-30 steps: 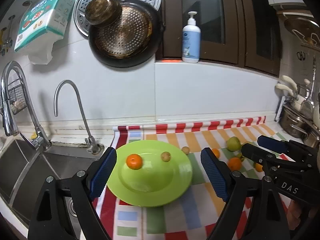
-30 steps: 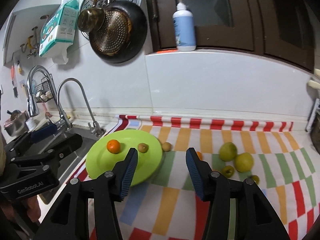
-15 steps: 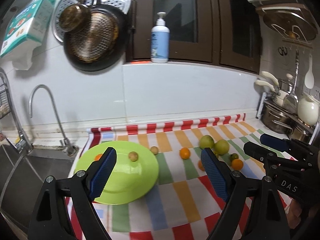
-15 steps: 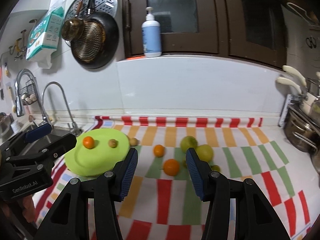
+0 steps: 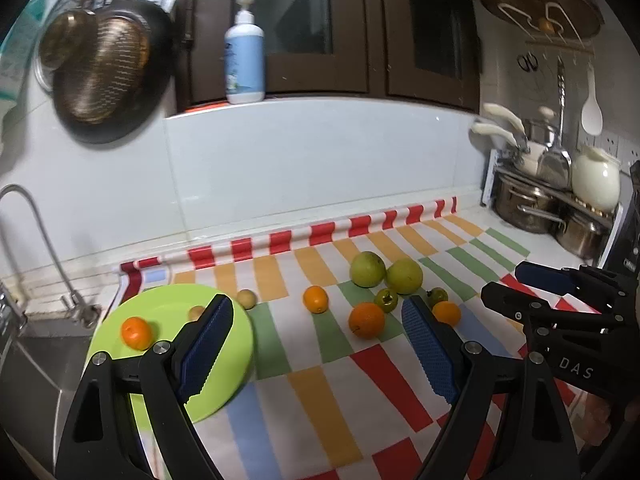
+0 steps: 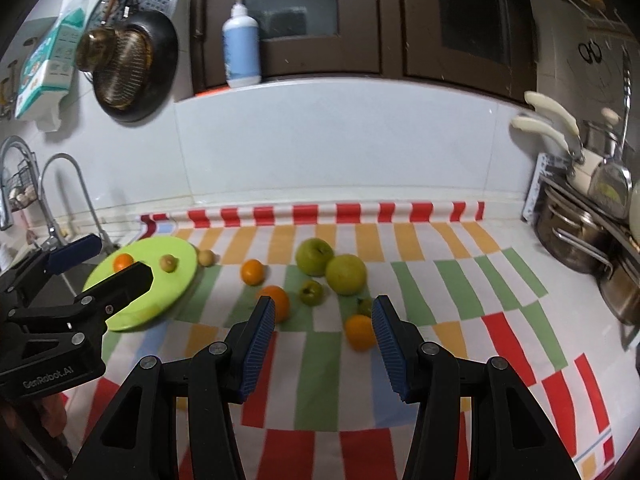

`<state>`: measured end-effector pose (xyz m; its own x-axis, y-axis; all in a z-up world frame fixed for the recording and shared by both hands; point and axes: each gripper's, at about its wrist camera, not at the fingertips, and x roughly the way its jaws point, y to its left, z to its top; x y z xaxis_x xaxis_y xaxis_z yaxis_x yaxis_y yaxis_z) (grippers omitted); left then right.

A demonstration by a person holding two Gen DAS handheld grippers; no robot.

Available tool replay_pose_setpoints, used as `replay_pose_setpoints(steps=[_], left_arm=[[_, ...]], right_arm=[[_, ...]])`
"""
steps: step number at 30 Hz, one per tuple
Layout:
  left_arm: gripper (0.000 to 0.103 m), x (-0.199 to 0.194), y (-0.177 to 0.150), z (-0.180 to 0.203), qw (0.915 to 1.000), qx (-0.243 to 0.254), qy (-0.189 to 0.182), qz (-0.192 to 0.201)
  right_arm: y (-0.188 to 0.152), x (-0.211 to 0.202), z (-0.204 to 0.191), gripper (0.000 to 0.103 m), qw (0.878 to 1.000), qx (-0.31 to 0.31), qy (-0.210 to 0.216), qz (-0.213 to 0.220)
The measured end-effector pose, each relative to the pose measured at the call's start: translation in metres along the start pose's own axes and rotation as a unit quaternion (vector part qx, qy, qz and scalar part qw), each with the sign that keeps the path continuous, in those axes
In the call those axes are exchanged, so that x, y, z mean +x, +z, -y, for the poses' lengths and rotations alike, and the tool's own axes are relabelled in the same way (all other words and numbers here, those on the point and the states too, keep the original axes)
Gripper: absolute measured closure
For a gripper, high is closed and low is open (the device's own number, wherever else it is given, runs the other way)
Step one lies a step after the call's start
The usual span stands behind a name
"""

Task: Organize fruits
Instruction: 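Move both open tools back toward the remaining fruit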

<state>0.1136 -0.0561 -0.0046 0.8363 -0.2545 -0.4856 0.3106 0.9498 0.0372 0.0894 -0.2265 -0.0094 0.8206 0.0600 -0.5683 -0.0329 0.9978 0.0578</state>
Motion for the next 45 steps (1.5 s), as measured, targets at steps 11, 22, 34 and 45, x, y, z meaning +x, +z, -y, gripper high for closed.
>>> replay_pose_setpoints(steps=[11,22,34,45], left_arm=[[0.016,0.054,-0.014,0.013,0.9975,0.021,-0.037,-0.056],[0.016,0.101,-0.019,0.022,0.9929,0.048,-0.063,-0.088],[0.03,0.132,-0.021,0.027,0.9871,0.06,-0.09,-0.118],[0.056,0.149,-0.021,0.032,0.9802,0.067,-0.119,-0.143]], right_arm=[[-0.013,0.035,0.018,0.052,0.999,0.019,-0.009,-0.038],[-0.023,0.071,0.025,0.052,0.997,0.029,-0.013,-0.076],[-0.025,0.101,0.032,0.052,0.994,0.036,-0.009,-0.103],[-0.027,0.12,0.031,0.059,0.993,0.028,-0.009,-0.118]])
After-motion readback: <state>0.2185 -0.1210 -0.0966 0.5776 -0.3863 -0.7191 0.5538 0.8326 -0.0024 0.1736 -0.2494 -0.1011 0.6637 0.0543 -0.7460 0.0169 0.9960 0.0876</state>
